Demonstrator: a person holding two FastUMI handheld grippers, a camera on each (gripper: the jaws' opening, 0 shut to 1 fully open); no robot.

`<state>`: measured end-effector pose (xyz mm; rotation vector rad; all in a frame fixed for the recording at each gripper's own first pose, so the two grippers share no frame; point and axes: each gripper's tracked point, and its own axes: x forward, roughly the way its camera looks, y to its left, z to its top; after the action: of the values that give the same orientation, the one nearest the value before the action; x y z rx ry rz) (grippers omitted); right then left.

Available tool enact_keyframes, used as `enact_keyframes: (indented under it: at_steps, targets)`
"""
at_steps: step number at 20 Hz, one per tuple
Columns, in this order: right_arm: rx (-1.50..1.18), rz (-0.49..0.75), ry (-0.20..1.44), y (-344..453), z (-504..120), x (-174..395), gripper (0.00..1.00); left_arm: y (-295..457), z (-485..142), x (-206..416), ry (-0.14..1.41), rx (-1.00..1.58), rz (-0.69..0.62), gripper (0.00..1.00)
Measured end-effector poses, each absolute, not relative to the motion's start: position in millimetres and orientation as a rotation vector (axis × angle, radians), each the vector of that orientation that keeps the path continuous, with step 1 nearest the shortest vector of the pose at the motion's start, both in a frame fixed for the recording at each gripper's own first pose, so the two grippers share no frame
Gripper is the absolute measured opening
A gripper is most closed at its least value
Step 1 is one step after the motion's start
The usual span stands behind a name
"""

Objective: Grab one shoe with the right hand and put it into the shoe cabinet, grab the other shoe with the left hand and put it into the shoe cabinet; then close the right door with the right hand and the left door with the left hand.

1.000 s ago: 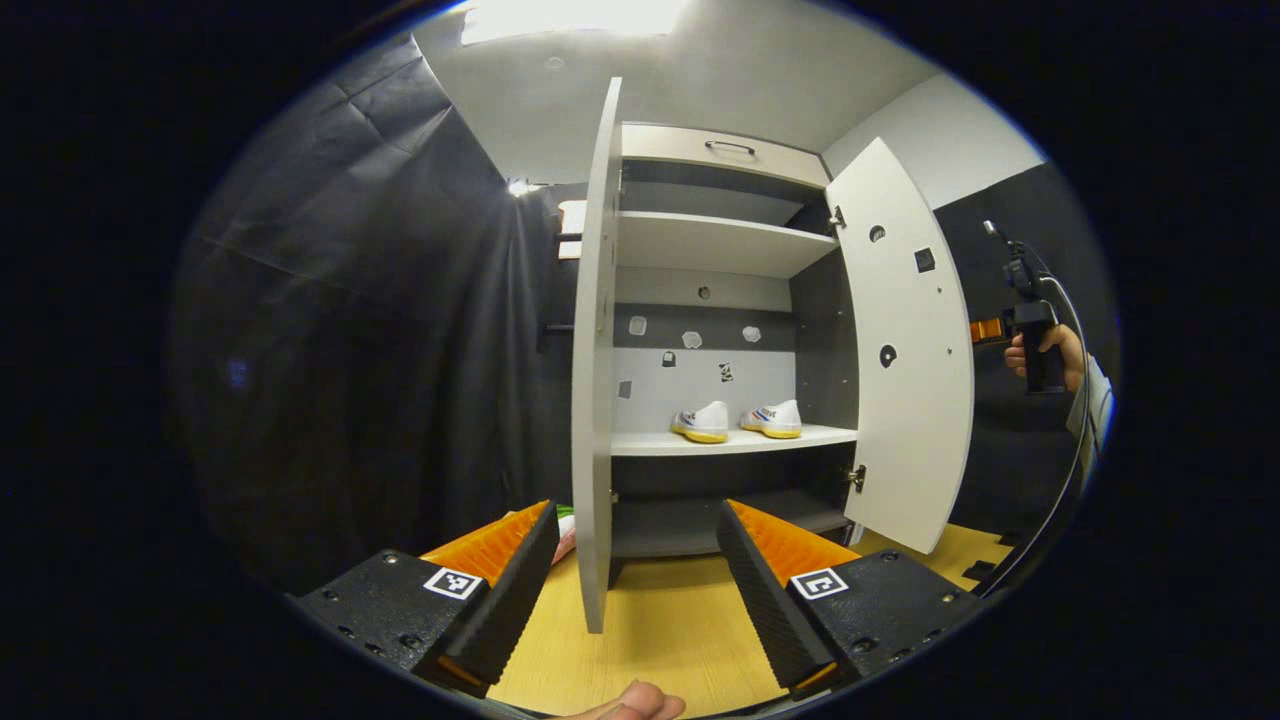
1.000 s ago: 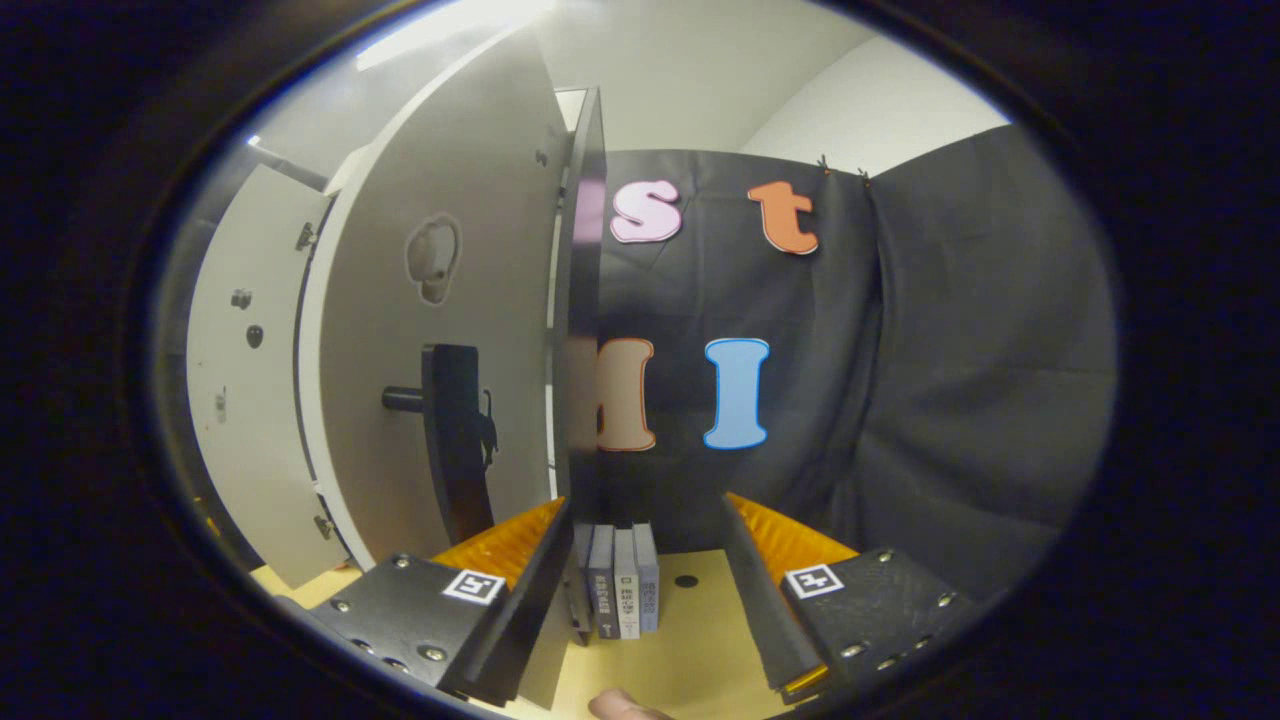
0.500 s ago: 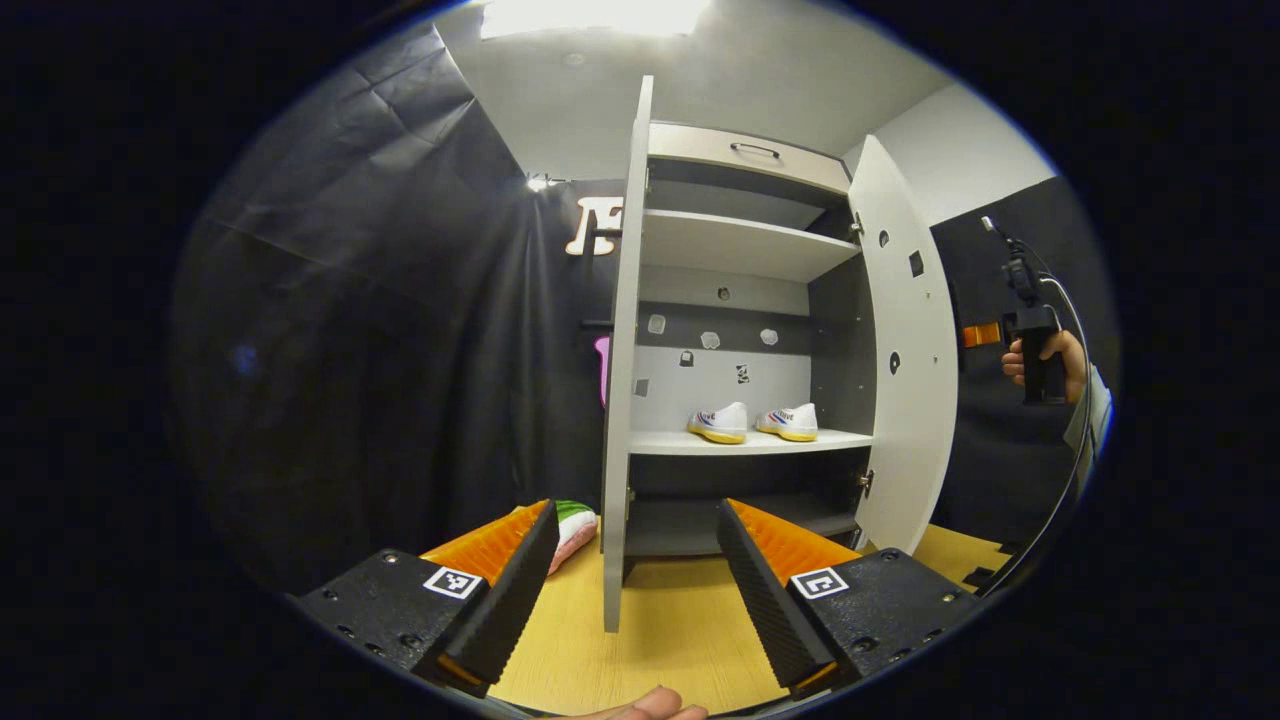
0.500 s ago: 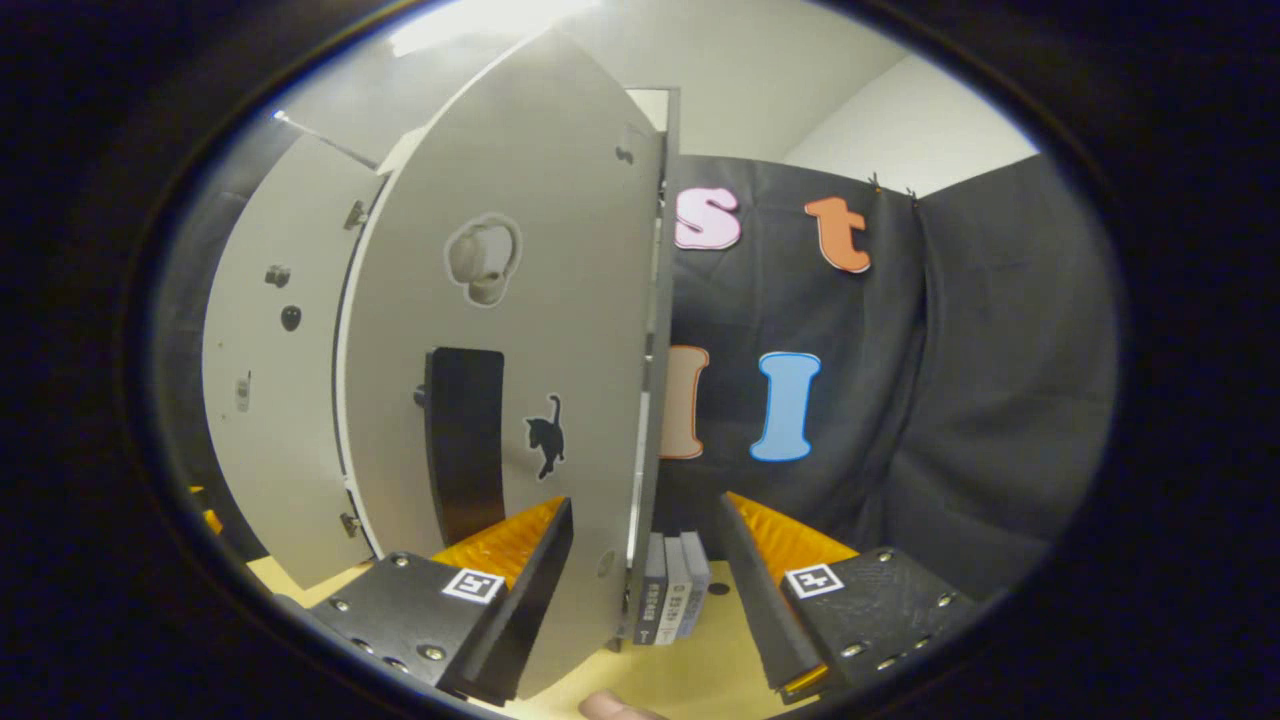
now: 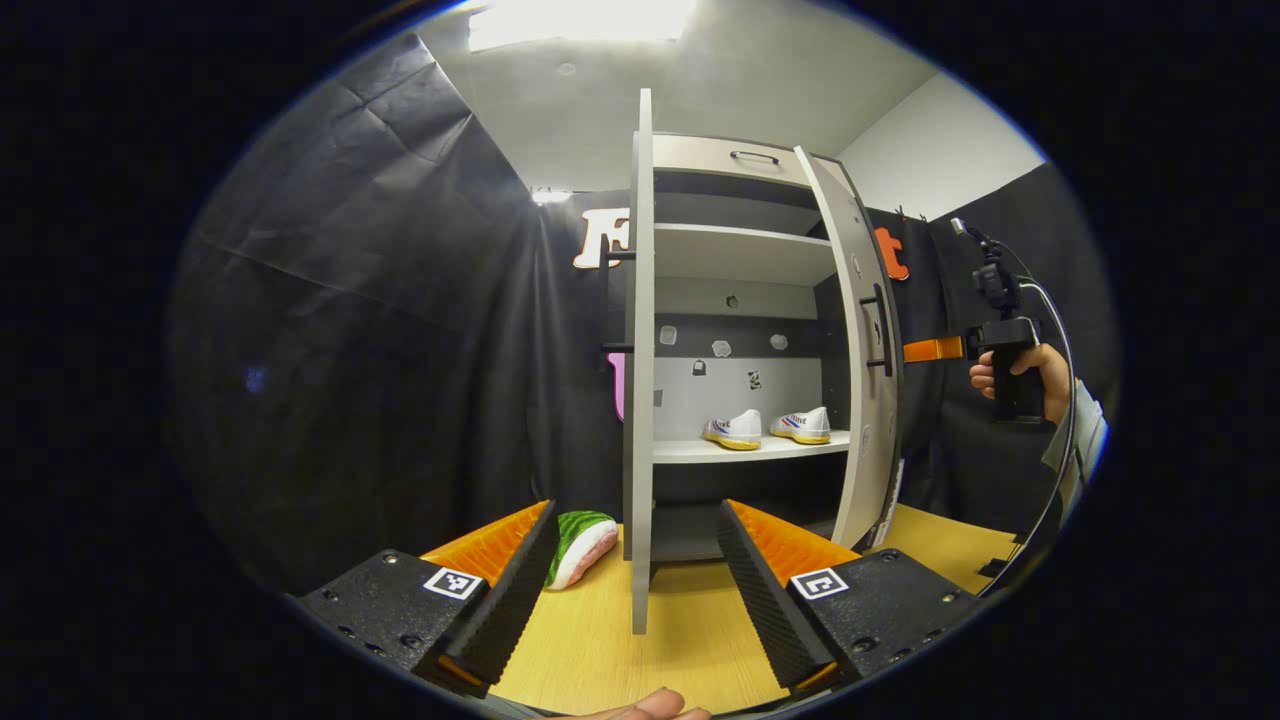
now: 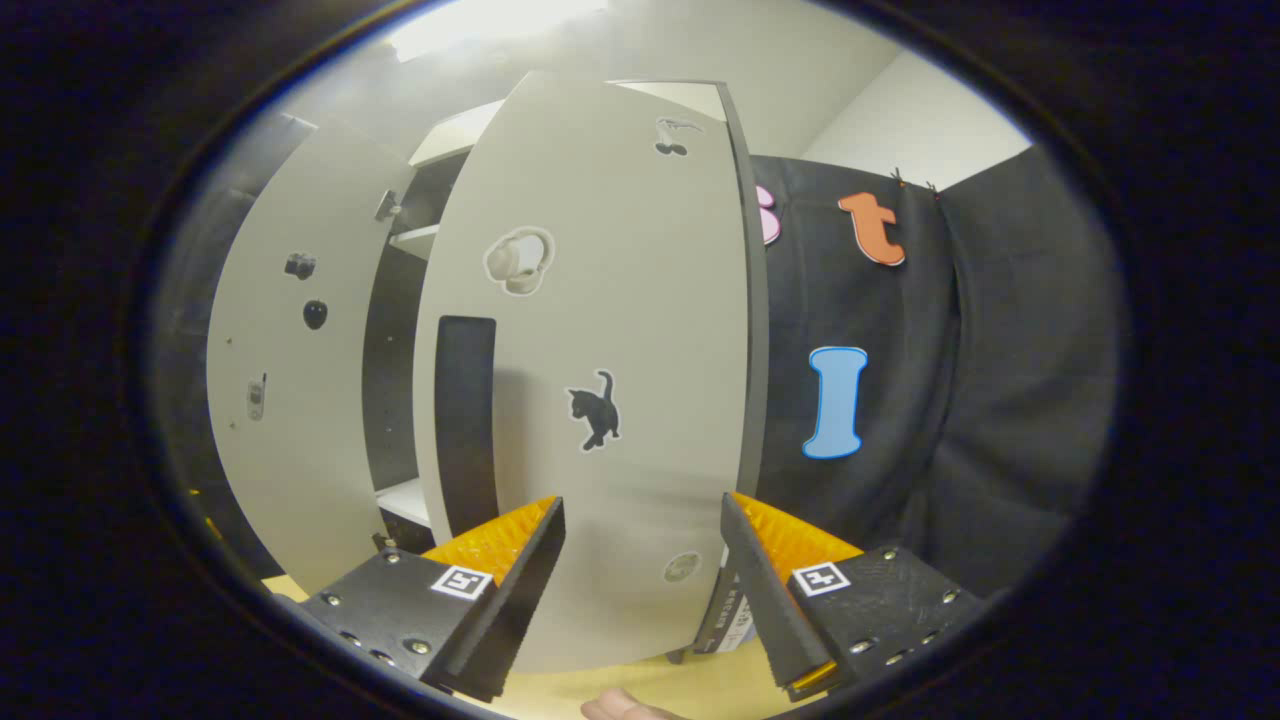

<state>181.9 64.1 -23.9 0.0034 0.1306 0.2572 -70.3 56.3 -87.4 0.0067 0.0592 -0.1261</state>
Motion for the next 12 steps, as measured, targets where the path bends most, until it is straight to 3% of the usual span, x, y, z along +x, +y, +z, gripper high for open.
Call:
enact_keyframes:
  at_steps: [12]
  targets:
    - [0.006, 0.319, 0.133, 46.7, -39.5, 138.1, 0.93, 114.7, -73.4, -39.7, 0.049, 0.023, -0.041, 0.93]
